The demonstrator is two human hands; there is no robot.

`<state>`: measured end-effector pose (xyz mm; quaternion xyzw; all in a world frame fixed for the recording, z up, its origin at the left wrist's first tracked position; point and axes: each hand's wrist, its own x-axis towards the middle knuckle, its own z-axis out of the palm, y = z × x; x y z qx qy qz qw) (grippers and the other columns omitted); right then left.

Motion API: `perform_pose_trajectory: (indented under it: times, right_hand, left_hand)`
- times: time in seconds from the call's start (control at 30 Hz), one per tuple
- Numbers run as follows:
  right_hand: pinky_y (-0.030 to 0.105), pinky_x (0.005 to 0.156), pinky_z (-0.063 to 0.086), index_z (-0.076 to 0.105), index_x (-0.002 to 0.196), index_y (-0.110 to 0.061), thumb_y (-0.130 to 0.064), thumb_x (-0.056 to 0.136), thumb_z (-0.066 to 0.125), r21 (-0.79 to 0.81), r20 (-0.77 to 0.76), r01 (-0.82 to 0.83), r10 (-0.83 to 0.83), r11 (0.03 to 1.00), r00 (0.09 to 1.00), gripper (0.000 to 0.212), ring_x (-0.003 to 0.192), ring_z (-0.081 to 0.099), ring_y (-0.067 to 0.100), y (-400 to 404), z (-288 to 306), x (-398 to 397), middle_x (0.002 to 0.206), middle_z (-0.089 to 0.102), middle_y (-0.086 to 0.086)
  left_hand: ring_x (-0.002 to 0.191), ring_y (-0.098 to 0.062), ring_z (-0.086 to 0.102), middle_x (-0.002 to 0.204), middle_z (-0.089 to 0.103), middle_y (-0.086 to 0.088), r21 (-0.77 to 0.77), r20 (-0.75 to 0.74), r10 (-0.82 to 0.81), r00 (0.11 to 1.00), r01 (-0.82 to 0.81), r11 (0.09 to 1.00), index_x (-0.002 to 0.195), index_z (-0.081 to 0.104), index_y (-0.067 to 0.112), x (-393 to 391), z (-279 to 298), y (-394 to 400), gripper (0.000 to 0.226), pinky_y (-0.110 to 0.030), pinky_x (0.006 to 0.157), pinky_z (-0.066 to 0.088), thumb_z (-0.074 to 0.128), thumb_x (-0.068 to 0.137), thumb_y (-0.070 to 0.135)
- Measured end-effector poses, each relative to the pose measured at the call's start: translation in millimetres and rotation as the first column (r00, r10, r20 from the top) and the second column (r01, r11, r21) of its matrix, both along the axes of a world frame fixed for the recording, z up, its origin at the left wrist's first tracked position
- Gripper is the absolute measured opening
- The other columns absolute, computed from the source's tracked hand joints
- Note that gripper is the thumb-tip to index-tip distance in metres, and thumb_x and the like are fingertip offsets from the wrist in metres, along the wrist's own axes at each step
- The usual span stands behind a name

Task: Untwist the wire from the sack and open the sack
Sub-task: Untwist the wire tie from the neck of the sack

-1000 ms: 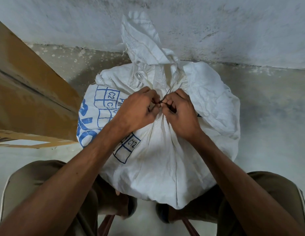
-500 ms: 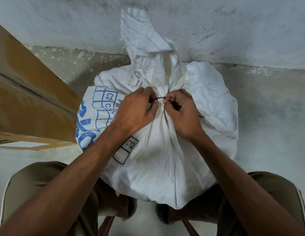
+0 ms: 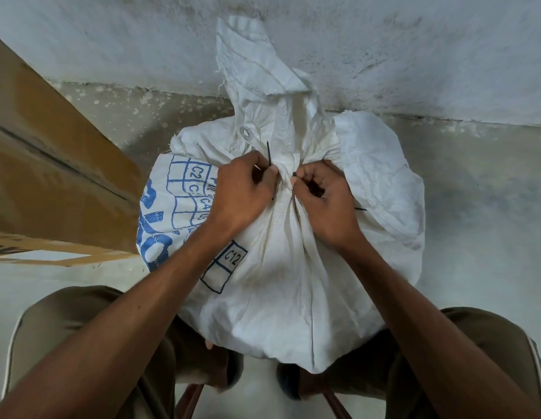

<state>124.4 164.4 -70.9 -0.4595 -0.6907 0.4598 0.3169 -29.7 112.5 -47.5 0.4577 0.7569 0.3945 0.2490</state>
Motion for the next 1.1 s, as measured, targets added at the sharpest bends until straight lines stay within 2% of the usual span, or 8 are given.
perform_pose_trajectory:
  times: [0.2, 0.3, 0.43, 0.7, 0.83, 0.9, 1.0, 1.1]
  right_hand:
    - [0.027, 0.082, 0.051, 0.061, 0.092, -0.005, -0.012, 0.099, 0.064, 0.038, -0.006, -0.075, 0.075, 0.996, 0.997, 0.011, 0.087, 0.06, 0.024, 1, 2, 2, 0.092, 0.06, 0.011]
    - [0.027, 0.083, 0.052, 0.062, 0.093, -0.007, -0.014, 0.1, 0.063, 0.063, -0.006, -0.088, 0.089, 0.994, 0.996, 0.01, 0.088, 0.062, 0.021, 1, 2, 4, 0.094, 0.061, 0.008]
    - [0.027, 0.078, 0.05, 0.062, 0.095, -0.01, -0.013, 0.101, 0.062, 0.054, -0.009, -0.109, 0.11, 0.993, 0.994, 0.006, 0.081, 0.06, 0.016, 4, 3, 5, 0.091, 0.061, 0.005]
    - [0.025, 0.078, 0.054, 0.066, 0.1, -0.007, -0.013, 0.099, 0.065, 0.02, -0.1, -0.069, 0.07, 0.997, 0.992, 0.006, 0.086, 0.067, 0.022, -10, 24, -8, 0.094, 0.069, 0.005]
    - [0.022, 0.061, 0.051, 0.066, 0.1, -0.005, -0.007, 0.099, 0.065, 0.023, -0.197, -0.091, 0.094, 0.996, 0.976, 0.003, 0.063, 0.064, 0.008, -32, 41, -15, 0.081, 0.069, -0.005]
    - [0.019, 0.052, 0.044, 0.065, 0.1, -0.009, -0.007, 0.1, 0.064, -0.035, -0.252, -0.065, 0.054, 0.997, 0.966, 0.002, 0.051, 0.053, 0.012, -46, 53, -16, 0.074, 0.064, -0.001]
    - [0.019, 0.048, 0.039, 0.065, 0.099, -0.011, -0.01, 0.101, 0.063, -0.121, -0.324, -0.043, 0.002, 0.992, 0.946, 0.003, 0.051, 0.046, 0.015, -63, 77, -15, 0.074, 0.059, 0.003]
    - [0.018, 0.047, 0.038, 0.065, 0.101, -0.006, -0.009, 0.101, 0.063, -0.167, -0.362, -0.031, -0.032, 0.985, 0.932, 0.004, 0.049, 0.042, 0.011, -75, 111, -15, 0.069, 0.053, 0.006]
  left_hand:
    - [0.09, -0.013, 0.052, 0.102, 0.054, -0.004, 0.343, -0.254, 0.118, 0.96, -0.025, 0.939, 0.109, 0.054, 0.009, 0, 7, -4, 0.034, -0.025, 0.076, 0.046, 0.067, 0.078, 0.006]
    - [0.092, -0.012, 0.057, 0.1, 0.058, 0.0, 0.266, -0.297, -0.059, 0.953, 0.142, 0.953, 0.102, 0.067, 0.015, -7, 6, -4, 0.023, -0.024, 0.077, 0.047, 0.07, 0.08, 0.012]
    - [0.103, -0.015, 0.051, 0.103, 0.063, 0.003, 0.038, -0.342, -0.309, 0.888, 0.341, 0.939, 0.111, 0.071, 0.024, -7, -6, -9, 0.03, -0.027, 0.085, 0.046, 0.071, 0.081, 0.028]
    - [0.09, -0.021, 0.057, 0.086, 0.067, 0.006, -0.008, -0.426, -0.307, 0.851, 0.336, 0.942, 0.096, 0.07, 0.023, -9, -16, -1, 0.024, -0.035, 0.087, 0.044, 0.066, 0.077, 0.037]
    - [0.089, -0.023, 0.057, 0.081, 0.064, 0.009, -0.055, -0.348, -0.325, 0.879, 0.327, 0.944, 0.098, 0.066, 0.029, -10, -12, -4, 0.031, -0.039, 0.089, 0.043, 0.054, 0.072, 0.04]
    - [0.098, -0.021, 0.056, 0.086, 0.067, 0.011, 0.004, -0.253, -0.293, 0.922, 0.303, 0.953, 0.102, 0.068, 0.028, -9, -4, -11, 0.033, -0.031, 0.093, 0.04, 0.054, 0.074, 0.036]
    - [0.107, 0.006, 0.046, 0.098, 0.071, 0.009, 0.121, -0.035, -0.231, 0.972, 0.233, 0.965, 0.108, 0.073, 0.021, -3, 15, -35, 0.032, -0.024, 0.092, 0.038, 0.069, 0.076, 0.019]
    - [0.109, -0.01, 0.06, 0.102, 0.073, 0.005, 0.176, 0.124, -0.269, 0.955, 0.245, 0.953, 0.105, 0.074, 0.03, 2, 39, -66, 0.027, -0.026, 0.09, 0.048, 0.07, 0.078, 0.026]
